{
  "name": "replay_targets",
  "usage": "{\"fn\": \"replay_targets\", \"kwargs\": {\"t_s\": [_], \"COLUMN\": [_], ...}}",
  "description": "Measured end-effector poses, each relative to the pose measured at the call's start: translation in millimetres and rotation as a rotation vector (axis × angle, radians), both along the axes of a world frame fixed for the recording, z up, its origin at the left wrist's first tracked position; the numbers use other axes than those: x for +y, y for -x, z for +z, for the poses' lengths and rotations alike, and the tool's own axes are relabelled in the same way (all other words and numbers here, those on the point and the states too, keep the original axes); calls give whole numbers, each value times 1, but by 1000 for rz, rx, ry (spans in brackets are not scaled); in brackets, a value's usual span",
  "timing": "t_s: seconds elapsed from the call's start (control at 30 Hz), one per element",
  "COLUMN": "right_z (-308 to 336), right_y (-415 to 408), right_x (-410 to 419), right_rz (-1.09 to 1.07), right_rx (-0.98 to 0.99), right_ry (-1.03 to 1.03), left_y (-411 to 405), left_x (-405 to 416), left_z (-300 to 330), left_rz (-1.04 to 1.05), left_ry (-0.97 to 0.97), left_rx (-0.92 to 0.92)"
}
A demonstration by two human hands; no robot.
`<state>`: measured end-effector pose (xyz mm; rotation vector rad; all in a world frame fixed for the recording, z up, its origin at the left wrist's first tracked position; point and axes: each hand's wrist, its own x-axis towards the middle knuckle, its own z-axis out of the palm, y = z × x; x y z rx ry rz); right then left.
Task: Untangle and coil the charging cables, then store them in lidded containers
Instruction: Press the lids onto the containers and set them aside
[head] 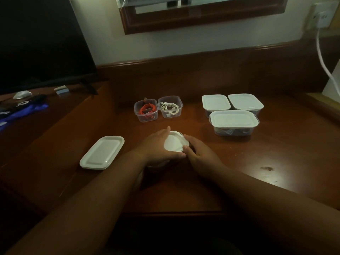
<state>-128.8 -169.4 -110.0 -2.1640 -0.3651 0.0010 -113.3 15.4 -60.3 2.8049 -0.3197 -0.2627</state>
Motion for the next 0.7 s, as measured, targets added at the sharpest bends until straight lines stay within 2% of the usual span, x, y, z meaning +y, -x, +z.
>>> {"fn": "replay_targets", "kwargs": {"t_s": [0.13, 0.23, 0.33, 0.43, 0.5, 0.6, 0.7], "right_z": [3, 13, 35, 44, 41, 38, 41], "right_y": [2, -3, -24, -43, -48, -52, -56], "right_x": [-2, 4, 13, 23, 29, 30, 30], "right_rz": [-72, -156, -207, -114, -67, -60, 9], "right_rx": [34, 74, 147, 249, 216, 207, 239], "right_ry": [-156, -165, -13, 195, 346, 347, 524], "left_y": [-7, -10, -11, -13, -14, -15, -12], "left_x": [3, 5, 4, 4, 5, 8, 6], "left_z": [-2, -4, -2, -5, -12, -18, -18], "left_rz": [-61, -108, -150, -180, -160, -145, -160], "left_ry": [-52, -49, -23, -35, -40, -24, -42], "left_rx": [-27, -35, -31, -45, -58, -62, -53]}}
